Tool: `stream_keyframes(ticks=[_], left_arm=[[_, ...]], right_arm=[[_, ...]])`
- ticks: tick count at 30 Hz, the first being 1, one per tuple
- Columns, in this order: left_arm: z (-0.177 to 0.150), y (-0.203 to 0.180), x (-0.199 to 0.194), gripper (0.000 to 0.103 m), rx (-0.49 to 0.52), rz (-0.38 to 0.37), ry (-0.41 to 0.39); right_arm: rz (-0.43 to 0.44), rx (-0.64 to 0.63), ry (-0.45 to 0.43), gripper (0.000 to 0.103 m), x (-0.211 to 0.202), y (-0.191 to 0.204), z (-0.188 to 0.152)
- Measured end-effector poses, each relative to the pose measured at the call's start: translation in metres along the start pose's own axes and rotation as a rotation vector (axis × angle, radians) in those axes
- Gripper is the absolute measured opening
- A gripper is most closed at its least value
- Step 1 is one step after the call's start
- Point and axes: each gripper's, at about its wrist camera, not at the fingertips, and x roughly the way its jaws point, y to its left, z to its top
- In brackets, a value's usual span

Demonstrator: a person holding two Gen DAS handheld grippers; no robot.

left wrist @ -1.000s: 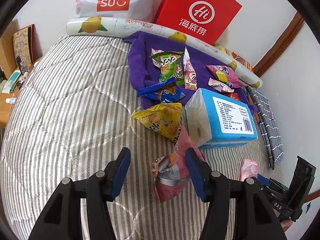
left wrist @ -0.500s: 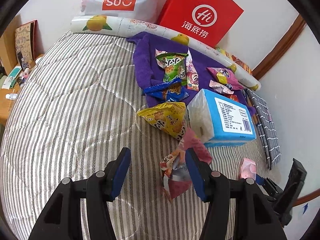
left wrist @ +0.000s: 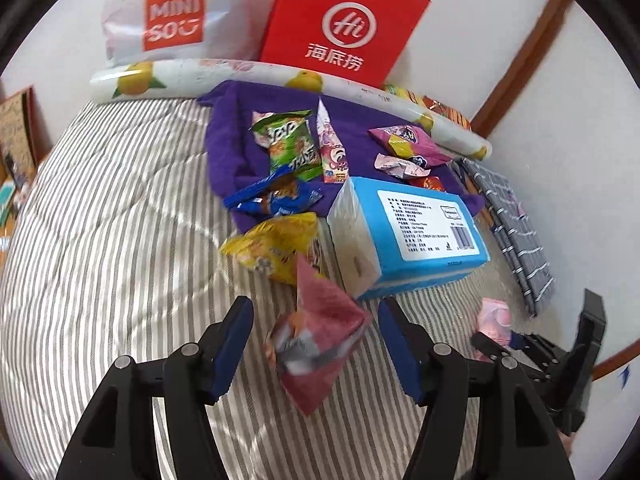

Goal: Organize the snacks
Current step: 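Grasp the pink peach candy packet with the right tool and lift it, then grasp the pink-red chip bag with the left tool while the right tool holds its packet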

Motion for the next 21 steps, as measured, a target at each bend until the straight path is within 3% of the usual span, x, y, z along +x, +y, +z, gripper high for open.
stream_keyframes(ticks=[10, 21], left_arm=[[-0.009, -0.014, 0.031, 0.063, 0.115, 0.008, 0.116], [-0.021, -0.018, 0.043, 0.062, 0.112, 0.029, 0.136]], right_arm=[[0.007, -0.012, -0.013, 0.04, 0.0, -0.002, -0.003], [0.013, -0.005, -0.013, 0.04, 0.0, -0.003, -0.001]])
